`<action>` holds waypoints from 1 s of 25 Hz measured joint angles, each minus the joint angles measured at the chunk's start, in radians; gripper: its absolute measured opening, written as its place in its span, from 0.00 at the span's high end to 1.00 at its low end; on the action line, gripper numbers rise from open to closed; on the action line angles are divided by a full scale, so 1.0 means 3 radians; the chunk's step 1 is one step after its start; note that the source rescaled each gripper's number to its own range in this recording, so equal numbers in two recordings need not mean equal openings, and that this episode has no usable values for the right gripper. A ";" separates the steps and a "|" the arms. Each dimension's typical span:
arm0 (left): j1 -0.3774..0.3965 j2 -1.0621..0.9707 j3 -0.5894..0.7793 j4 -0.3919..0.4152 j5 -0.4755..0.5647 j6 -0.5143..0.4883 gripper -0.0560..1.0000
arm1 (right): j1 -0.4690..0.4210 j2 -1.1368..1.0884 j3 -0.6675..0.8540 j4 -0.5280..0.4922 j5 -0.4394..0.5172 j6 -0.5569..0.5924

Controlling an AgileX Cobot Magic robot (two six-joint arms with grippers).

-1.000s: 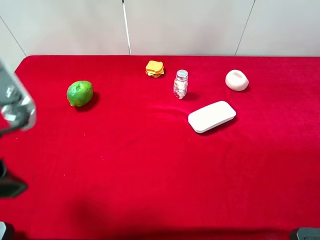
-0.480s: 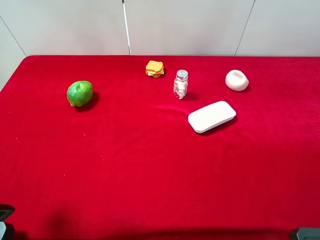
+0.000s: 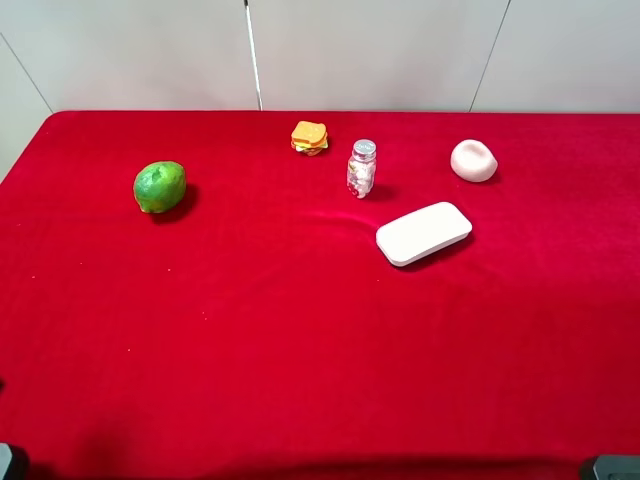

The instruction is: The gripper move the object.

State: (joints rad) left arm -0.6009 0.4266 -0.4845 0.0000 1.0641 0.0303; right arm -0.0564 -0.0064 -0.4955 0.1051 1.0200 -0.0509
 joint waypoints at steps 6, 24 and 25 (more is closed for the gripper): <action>0.0715 -0.0576 0.0000 -0.0051 0.0002 0.0125 0.00 | 0.0000 0.0000 0.0000 0.0000 0.0000 0.0000; 0.1495 -0.1435 0.0008 -0.0078 0.0009 0.0178 0.00 | 0.0000 0.0000 0.0000 0.0000 0.0002 0.0000; 0.1495 -0.1435 0.0008 -0.0078 0.0009 0.0178 0.00 | 0.0000 0.0000 0.0000 0.0000 0.0002 0.0000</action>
State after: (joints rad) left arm -0.1523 -0.0040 -0.4821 -0.0235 1.0668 0.0836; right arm -0.0564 -0.0064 -0.4955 0.1051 1.0207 -0.0509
